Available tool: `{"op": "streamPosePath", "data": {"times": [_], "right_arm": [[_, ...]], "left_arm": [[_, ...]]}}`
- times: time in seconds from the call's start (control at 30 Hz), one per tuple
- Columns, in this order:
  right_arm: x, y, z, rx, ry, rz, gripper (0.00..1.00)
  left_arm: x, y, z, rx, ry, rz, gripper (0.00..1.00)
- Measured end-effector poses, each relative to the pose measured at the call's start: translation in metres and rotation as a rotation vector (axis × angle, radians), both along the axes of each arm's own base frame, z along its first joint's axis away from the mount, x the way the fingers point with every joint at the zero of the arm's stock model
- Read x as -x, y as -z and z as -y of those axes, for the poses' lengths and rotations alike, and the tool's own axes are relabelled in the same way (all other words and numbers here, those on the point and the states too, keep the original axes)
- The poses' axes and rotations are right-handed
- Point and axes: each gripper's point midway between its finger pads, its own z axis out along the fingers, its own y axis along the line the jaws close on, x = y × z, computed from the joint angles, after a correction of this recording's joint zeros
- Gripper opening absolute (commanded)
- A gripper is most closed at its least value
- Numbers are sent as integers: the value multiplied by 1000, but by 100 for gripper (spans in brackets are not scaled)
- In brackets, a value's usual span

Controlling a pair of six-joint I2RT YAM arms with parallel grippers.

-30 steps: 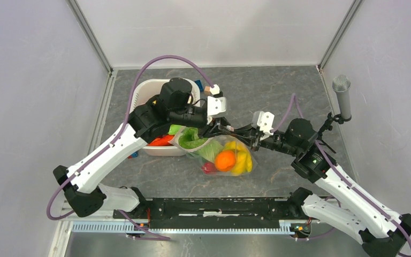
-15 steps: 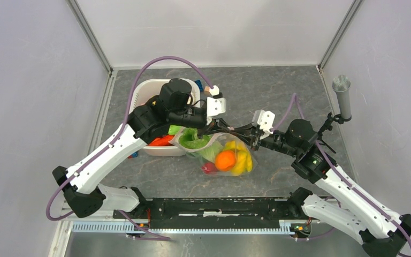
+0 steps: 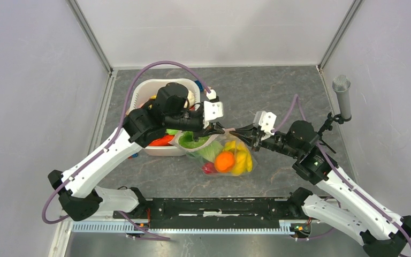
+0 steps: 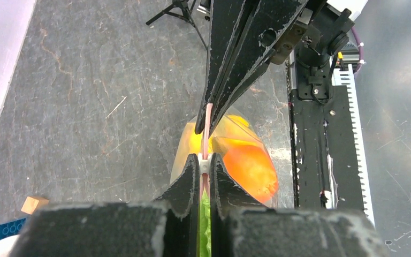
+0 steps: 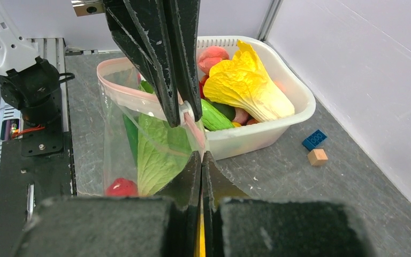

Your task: Place the food in the zip-top bag and seal the zipper

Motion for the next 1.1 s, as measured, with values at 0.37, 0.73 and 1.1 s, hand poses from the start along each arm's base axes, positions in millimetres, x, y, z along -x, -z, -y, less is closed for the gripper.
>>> {"op": "streamPosePath", "data": {"times": [0.37,0.73,1.1], "right_arm": [[2,1,8,-2,30,1,0],[9,7,4,18,-21,-12,51],[6,3,-11,89,-104,13,54]], "left_arm": [[1,13,-16,-25,-52,13,2],[4,19,-29,-25,-90,22,2],[3,14,-7,-41,-18,-37,2]]}}
